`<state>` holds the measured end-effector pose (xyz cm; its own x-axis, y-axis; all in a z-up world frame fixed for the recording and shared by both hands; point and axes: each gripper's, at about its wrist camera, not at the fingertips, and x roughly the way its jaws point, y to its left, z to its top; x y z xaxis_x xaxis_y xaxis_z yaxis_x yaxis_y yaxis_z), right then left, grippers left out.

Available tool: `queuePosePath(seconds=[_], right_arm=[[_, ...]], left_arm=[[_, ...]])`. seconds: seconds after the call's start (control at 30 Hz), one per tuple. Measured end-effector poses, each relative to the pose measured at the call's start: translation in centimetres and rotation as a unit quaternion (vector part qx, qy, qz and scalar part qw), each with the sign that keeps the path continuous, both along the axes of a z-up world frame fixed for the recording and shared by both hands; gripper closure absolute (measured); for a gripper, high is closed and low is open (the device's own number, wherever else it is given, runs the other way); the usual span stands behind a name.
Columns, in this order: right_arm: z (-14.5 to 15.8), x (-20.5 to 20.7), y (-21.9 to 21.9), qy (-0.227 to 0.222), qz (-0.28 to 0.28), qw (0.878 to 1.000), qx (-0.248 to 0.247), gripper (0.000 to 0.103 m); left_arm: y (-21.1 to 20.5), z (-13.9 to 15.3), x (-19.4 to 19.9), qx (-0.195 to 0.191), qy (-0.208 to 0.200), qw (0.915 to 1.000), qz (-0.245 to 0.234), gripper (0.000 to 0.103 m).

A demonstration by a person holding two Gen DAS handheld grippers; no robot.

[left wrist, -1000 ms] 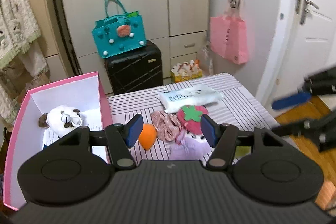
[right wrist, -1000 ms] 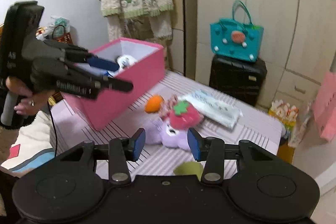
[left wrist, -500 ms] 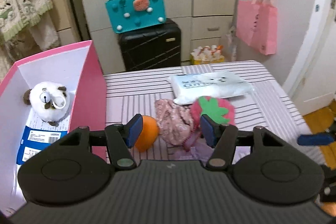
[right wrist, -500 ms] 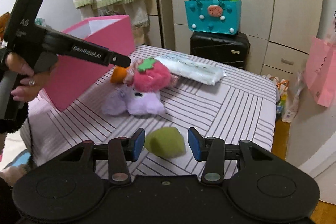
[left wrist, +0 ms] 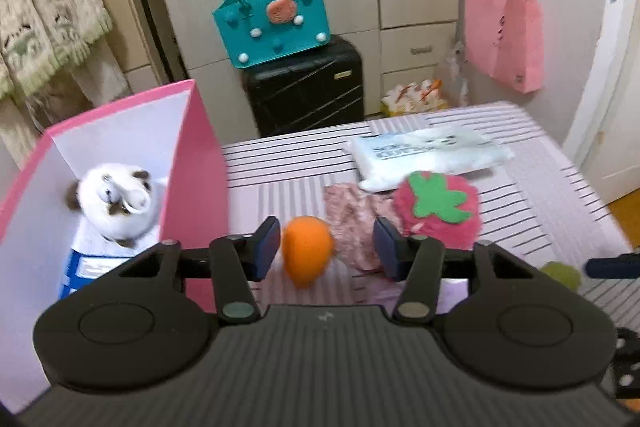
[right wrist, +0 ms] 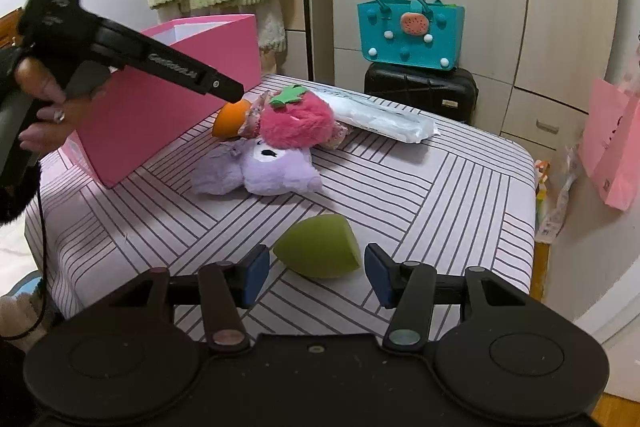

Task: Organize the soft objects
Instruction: 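Move the left gripper to the orange sponge while the right gripper approaches the green sponge, then close the left gripper on the orange sponge while the right gripper grasps the green sponge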

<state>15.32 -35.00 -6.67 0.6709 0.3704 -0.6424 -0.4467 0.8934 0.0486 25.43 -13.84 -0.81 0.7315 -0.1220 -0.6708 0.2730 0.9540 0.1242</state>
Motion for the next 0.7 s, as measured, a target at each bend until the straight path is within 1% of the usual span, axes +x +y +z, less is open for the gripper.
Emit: queuePosePath(seconds=[0.03,0.07,0.13,0.23,0.4,0.47,0.57,0.63,0.7], right_arm=[[-0.1,0.1,0.0,0.000,0.001,1.000,0.000,0.045],[-0.2,0.2,0.1,0.002,0.003,1.000,-0.001,0.045],[-0.5,0.4,0.1,0.005,0.005,1.000,-0.001,0.045],[-0.8,0.5,0.3,0.000,0.001,1.000,-0.009,0.045],[-0.8,0.7,0.2,-0.006,-0.001,1.000,-0.002,0.045],[-1.0,0.8,0.1,-0.008,-0.004,1.000,0.000,0.045],[-1.2,0.9,0.2,-0.013,-0.004,1.000,0.005,0.045],[-1.2,0.9,0.2,-0.016,-0.005,1.000,0.008,0.045],[-1.2,0.9,0.1,-0.018,-0.004,1.000,0.011,0.045]], left_arm=[[-0.3,-0.1,0.3,0.014,0.005,0.9999,-0.002,0.069],[-0.5,-0.4,0.7,0.029,0.015,0.9994,-0.010,0.069],[-0.6,-1.0,1.5,0.035,0.041,0.9985,-0.009,0.069],[-0.5,-1.7,2.4,0.050,0.062,0.9968,-0.003,0.069],[-0.9,-1.7,2.4,0.053,0.066,0.9964,-0.004,0.067],[-1.1,-2.2,2.6,0.057,0.071,0.9958,0.007,0.068],[-0.9,-3.2,3.0,0.046,0.078,0.9953,0.033,0.069],[-0.7,-3.7,2.9,0.045,0.061,0.9957,0.052,0.069],[-0.6,-4.0,2.8,0.043,0.048,0.9964,0.056,0.067]])
